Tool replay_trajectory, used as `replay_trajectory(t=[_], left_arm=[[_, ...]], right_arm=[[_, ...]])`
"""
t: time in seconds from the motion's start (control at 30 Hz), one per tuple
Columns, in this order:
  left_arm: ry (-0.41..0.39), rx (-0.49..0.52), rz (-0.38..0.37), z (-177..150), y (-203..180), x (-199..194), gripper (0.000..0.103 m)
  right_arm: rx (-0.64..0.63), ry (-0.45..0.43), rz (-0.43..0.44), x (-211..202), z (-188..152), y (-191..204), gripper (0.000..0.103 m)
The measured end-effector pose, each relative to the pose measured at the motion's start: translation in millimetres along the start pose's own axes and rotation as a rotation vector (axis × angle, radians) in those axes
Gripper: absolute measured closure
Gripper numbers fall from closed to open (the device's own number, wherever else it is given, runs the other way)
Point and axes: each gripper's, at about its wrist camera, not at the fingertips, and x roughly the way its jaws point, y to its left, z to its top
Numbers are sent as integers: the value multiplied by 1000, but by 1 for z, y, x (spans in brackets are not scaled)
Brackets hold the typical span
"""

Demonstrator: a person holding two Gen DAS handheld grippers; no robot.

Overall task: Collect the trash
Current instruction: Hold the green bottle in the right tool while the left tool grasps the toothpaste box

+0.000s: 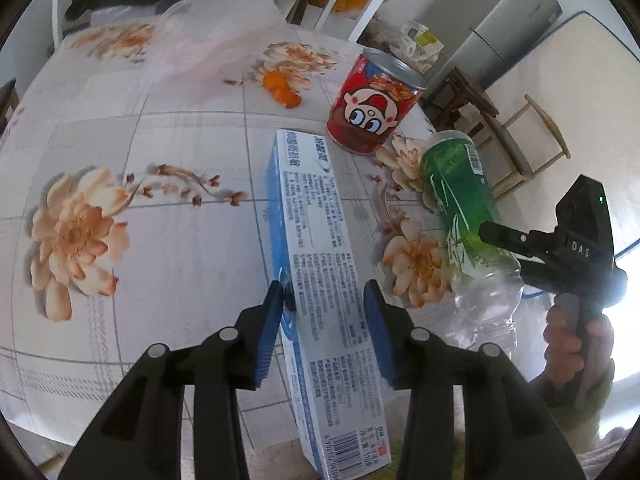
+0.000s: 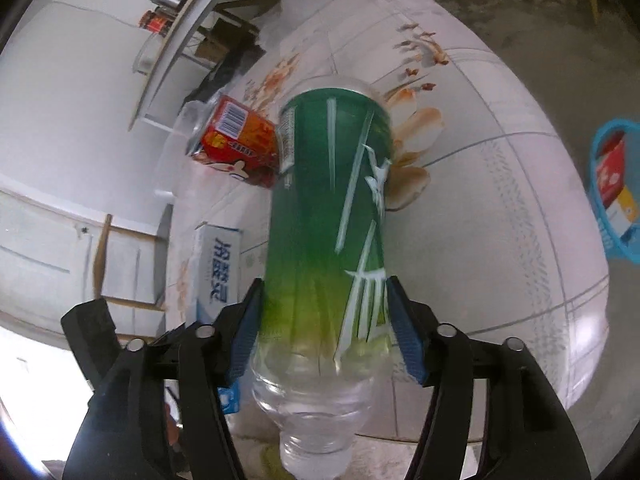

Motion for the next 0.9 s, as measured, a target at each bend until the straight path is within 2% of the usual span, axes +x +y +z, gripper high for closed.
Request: replay_trajectory(t=[0.17,0.4,0.5,0.67,0.9], left_arm=[[-2,25,11,1,-7,3,62],[0,68,45,3,-18,10,62],[-6,98,90,3,-24,14,62],[-8,135,154,1,-31,21,62],[-19,160,176,-2,-36,22,64]], right_arm=[[-26,-6,-56,-5,-8,4,30],[-71,-9,-137,-2,-17,8,30],[-79,-13,-150,0,-16,10,30],[-76,-3,-140,9,-11,15,36],[-59,-4,-113,9,-9,10,37]])
